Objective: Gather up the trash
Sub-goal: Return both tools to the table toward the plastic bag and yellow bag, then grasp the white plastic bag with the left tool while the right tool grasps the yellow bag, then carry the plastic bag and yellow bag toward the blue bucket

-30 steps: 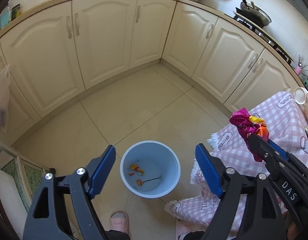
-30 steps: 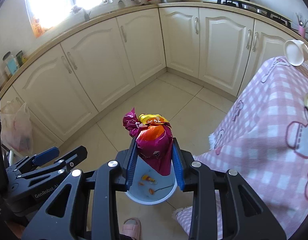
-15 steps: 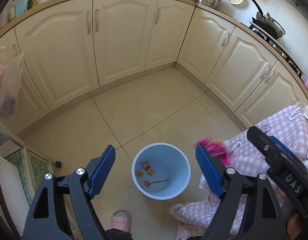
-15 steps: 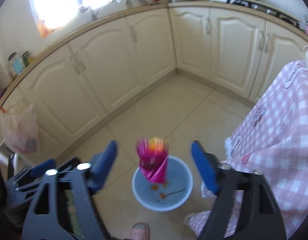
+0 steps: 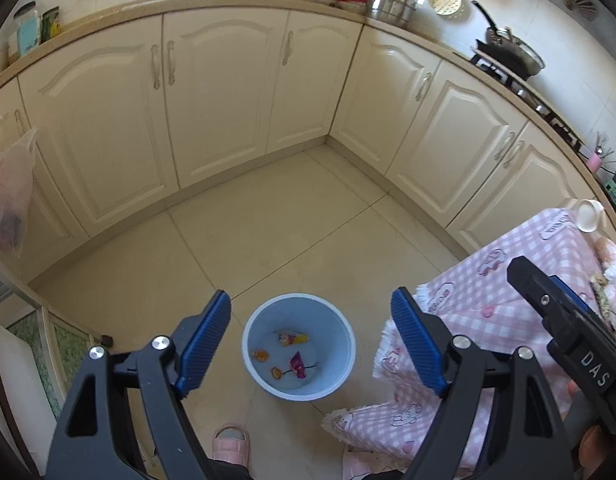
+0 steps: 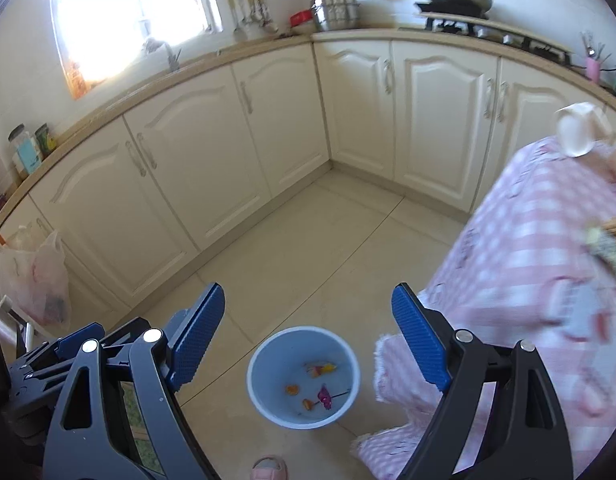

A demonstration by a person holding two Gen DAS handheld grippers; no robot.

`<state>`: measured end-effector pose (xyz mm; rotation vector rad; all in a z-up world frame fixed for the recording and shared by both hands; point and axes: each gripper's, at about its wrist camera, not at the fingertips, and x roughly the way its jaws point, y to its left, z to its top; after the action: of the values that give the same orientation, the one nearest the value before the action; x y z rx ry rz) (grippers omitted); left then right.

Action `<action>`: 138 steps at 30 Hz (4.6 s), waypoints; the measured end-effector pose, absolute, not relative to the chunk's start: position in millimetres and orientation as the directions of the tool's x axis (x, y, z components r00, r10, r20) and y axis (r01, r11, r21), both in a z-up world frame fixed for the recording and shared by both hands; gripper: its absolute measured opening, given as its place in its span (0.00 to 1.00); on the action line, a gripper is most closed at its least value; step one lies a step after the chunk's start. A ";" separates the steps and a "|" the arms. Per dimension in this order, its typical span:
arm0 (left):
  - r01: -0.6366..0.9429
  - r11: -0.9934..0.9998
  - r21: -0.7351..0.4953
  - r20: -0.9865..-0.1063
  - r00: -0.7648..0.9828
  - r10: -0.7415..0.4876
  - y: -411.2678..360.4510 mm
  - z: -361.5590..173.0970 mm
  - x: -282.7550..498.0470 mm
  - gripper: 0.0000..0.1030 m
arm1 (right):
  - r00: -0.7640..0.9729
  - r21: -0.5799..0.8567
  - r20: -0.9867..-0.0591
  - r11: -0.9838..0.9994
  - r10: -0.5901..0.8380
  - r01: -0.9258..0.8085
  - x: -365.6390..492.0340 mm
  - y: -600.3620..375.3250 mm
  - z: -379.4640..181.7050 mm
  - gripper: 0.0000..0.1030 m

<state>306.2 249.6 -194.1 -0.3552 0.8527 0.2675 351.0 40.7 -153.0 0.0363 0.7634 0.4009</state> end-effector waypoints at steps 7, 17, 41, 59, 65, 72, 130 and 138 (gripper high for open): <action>-0.233 0.950 -0.209 -0.708 0.706 0.017 178.4 -147.9 299.8 0.78 | 0.766 0.155 -0.581 0.961 0.276 -0.228 316.5 -46.3 -103.2 0.81; 0.050 0.981 -0.186 -0.644 0.748 -0.160 31.0 -104.1 295.8 0.78 | 0.849 0.159 -0.520 0.987 0.097 -0.016 276.6 -184.2 -80.5 0.82; 0.370 0.929 -0.010 -0.678 0.680 -0.279 -166.5 -114.0 367.0 0.47 | 0.821 0.232 -0.569 0.949 -0.046 0.214 286.1 -336.3 -108.2 0.84; 0.364 0.905 -0.221 -0.544 0.724 -0.424 -124.0 -78.6 364.4 0.09 | 0.820 0.174 -0.572 0.970 -0.039 0.168 349.9 -302.0 -91.8 0.84; 0.323 0.917 -0.235 -0.540 0.740 -0.399 -103.9 -78.7 375.1 0.09 | 0.790 0.098 -0.609 0.981 -0.073 0.166 385.3 -283.3 -95.8 0.67; 0.326 0.911 -0.253 -0.554 0.723 -0.413 -97.1 -87.0 380.0 0.09 | 0.736 0.049 -0.670 0.984 -0.096 0.174 397.3 -283.5 -113.0 0.02; -0.175 0.953 -0.249 -0.613 0.790 -0.015 218.5 -110.1 225.2 0.08 | 0.656 0.074 -0.619 0.864 0.431 -0.498 276.9 56.8 -88.9 0.01; -0.255 0.933 -0.254 -0.700 0.714 0.005 257.3 -164.1 246.1 0.08 | 0.555 0.092 -0.712 0.841 0.430 -0.533 303.3 100.3 -145.7 0.01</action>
<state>246.1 257.3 -164.1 -0.3473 0.7652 0.1471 303.3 100.3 -145.7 -0.1403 0.8003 0.5705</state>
